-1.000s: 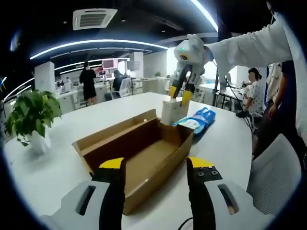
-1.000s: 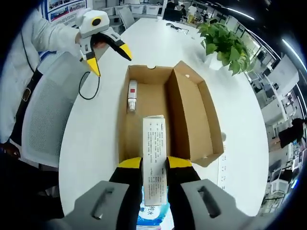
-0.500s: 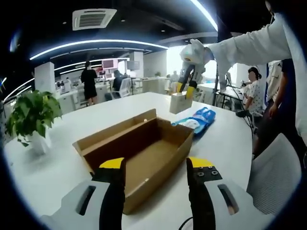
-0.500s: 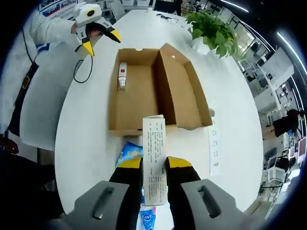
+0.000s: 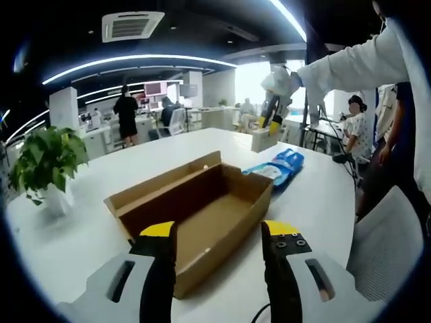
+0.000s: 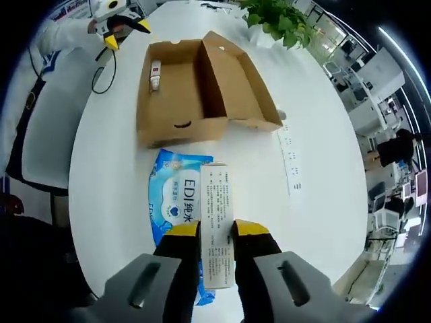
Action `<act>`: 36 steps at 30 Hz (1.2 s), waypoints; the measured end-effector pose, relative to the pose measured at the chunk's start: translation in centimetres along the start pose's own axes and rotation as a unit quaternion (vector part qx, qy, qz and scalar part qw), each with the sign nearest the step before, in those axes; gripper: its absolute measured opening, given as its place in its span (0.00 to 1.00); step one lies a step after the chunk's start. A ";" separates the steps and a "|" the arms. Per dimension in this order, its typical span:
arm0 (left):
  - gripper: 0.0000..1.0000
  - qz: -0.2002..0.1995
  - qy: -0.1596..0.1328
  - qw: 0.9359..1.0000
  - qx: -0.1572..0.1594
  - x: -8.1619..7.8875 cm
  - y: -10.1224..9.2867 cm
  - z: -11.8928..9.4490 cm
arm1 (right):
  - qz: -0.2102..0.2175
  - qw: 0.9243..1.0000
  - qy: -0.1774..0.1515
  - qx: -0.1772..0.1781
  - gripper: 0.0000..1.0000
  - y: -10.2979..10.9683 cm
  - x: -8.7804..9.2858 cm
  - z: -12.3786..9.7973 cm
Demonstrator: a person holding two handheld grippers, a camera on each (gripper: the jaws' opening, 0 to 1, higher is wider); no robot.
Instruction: Operate the shoe box by opening the lid, removing the specified soft item, and placing it in the target area until the item is outside and the box remains undamaged.
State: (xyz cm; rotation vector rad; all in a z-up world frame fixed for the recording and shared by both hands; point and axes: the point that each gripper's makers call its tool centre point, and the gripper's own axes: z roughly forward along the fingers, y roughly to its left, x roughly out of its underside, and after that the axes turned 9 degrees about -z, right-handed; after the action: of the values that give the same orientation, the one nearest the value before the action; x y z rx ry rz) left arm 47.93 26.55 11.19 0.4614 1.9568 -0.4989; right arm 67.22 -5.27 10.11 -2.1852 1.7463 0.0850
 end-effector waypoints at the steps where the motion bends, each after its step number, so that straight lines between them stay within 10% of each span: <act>1: 0.51 0.000 0.002 1.000 0.000 0.1 0.0 0.0 | 0.002 1.000 0.002 0.001 0.15 0.0 0.4 0.0; 26: 0.51 0.002 0.007 1.000 -0.010 0.3 -0.2 0.1 | 0.011 0.998 0.058 0.012 0.15 -0.4 10.6 1.5; 36: 0.50 0.002 0.012 1.000 -0.019 0.6 -0.2 -0.1 | -0.010 0.998 0.056 0.005 0.15 0.2 11.6 2.9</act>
State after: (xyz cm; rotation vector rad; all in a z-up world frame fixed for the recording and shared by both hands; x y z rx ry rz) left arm 47.49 26.56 10.71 0.4499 1.9844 -0.4555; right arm 70.28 -15.33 4.39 -2.2390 1.7794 -0.0512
